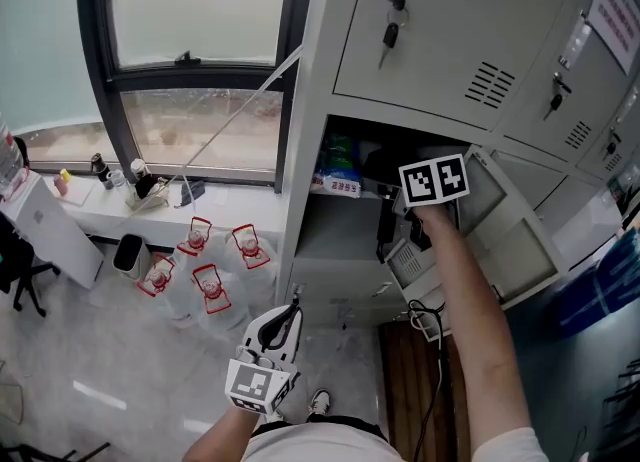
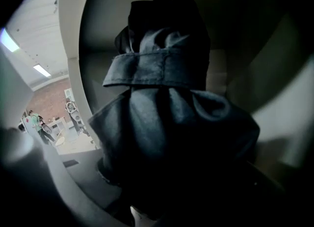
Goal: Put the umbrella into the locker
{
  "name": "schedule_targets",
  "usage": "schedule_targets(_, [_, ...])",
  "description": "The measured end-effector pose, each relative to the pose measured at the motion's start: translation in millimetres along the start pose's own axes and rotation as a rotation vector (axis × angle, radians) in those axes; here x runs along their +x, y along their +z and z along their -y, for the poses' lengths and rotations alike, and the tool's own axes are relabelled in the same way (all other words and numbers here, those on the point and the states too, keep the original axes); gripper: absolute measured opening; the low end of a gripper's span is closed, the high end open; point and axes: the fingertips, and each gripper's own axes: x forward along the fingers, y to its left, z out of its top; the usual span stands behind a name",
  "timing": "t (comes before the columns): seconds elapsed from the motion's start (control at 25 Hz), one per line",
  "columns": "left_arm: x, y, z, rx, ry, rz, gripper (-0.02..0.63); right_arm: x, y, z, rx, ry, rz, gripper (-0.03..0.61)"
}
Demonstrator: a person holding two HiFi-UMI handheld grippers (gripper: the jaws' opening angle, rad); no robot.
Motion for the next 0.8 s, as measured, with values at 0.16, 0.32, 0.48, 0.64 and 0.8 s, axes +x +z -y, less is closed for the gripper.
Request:
schedule_targets(0.16, [2.7,-1.1,1.3,-0.009,-0.012,0.0,0.038,4.8,7.0,7.9,-0.023,-0.073,-0.017,0.209])
schedule_targets(0.32, [4.3,0.5,0.6,-0.01,-0.016,0.001,0.038,9.1,9.7,19.7,-0.002,-0.144,-0.009,0.206])
schedule_targets(0.48, [6.3,-1.3,0.4,-0.013,-0.023,-0.005,0.038,12.7,13.2,29.6,-0.002,-0.205,-0.006,0.204])
schedule_targets(0.64, [6.9,-3.5,1.5,-0.016,-0.025,-0.012,0.038,17.9,15.3,35.6,0.014,-0.236,0.015,0.203])
schedule_targets(0.8, [5.0,-3.8,-1.8,-0.017,-0.017,-0.016,0.038,21.9,12.6,39.4,0.011,-0.253,0.027,0.202])
